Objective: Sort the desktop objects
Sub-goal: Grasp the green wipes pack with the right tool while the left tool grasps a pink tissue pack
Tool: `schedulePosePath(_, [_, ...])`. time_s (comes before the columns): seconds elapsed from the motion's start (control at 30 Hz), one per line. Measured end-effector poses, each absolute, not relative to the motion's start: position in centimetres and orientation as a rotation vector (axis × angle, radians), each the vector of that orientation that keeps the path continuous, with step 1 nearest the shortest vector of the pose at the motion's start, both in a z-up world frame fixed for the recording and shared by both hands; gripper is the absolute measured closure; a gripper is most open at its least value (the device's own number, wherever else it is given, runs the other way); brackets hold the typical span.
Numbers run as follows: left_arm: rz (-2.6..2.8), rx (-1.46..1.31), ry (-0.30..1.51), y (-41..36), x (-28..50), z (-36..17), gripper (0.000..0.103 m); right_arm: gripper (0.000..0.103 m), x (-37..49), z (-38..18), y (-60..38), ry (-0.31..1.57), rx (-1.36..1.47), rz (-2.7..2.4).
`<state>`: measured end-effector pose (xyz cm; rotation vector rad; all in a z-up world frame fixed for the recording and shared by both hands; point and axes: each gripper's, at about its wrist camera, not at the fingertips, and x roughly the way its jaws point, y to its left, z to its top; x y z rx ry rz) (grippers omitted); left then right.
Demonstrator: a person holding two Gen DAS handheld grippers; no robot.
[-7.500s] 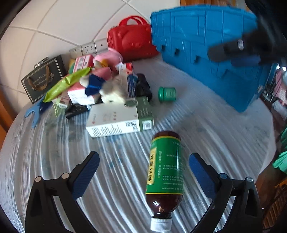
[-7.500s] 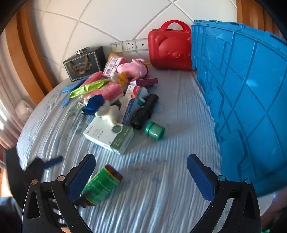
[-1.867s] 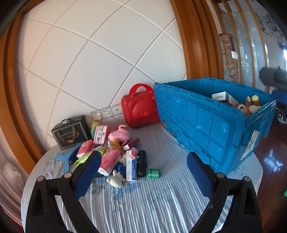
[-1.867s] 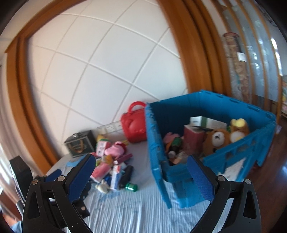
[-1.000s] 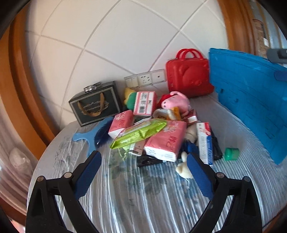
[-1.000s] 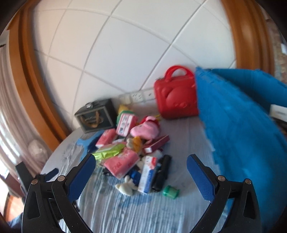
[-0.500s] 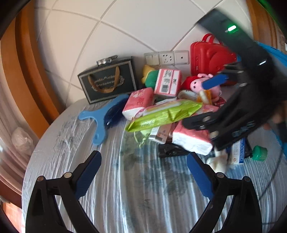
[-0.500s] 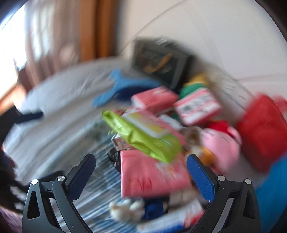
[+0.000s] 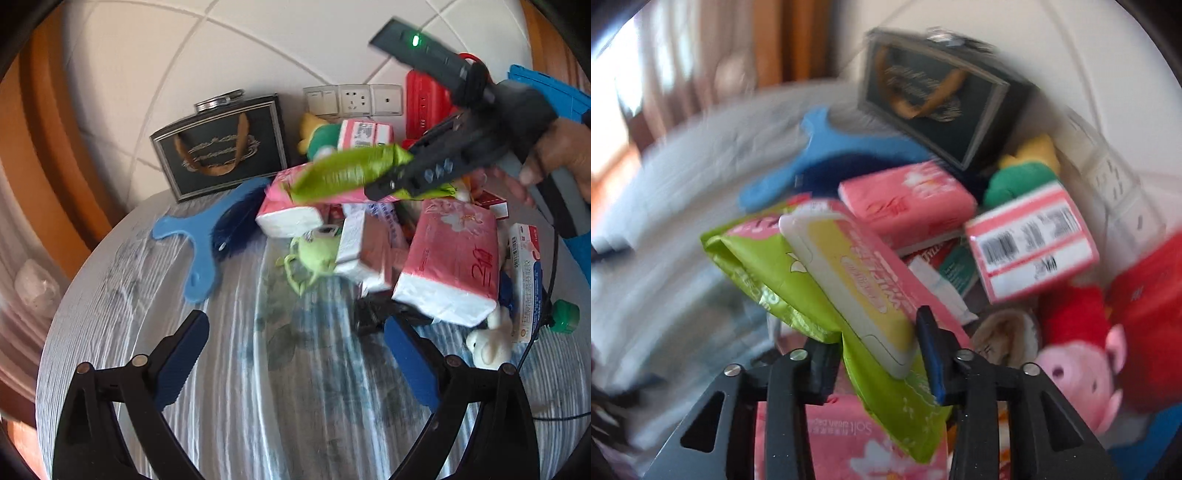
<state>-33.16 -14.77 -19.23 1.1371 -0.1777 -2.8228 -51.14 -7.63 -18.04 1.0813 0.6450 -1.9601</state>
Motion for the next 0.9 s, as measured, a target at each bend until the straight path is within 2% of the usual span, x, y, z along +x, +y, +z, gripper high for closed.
schedulePosePath(0.17, [-2.959,1.090,-0.190,-12.7,-35.2,-18.1,0.006,0.080,-51.9,-14.1,-3.2,0.366,1.064,-2.049])
schedulePosePath(0.3, [-3.160,1.104,-0.238,-9.9,-36.5,-17.9,0.006,0.080,-51.1,-11.3,0.6,0.254,1.031,-2.137])
schedulePosePath(0.43, [-3.244,1.228,-0.456,-6.3,-38.0,-19.6,0.006,0.080,-51.2,-11.6,2.5,0.230,1.062,-2.168])
schedulePosePath(0.53, [-3.253,1.319,-0.541,-4.9,-38.9,-20.9,0.006,0.080,-51.7,-12.2,3.4,0.193,1.088,-2.179])
schedulePosePath(0.7, [-3.155,1.499,-0.564,-4.2,-41.1,-23.9,0.006,0.080,-52.6,-13.3,3.2,0.177,1.125,-2.154])
schedulePosePath(0.77, [-3.127,1.538,-0.568,-3.9,-41.5,-24.7,0.012,0.080,-53.0,-14.2,2.7,0.189,1.160,-2.131])
schedulePosePath(0.9, [-3.150,1.508,-0.547,-3.9,-40.9,-24.5,0.013,0.072,-54.1,-15.9,1.6,0.282,1.198,-2.135])
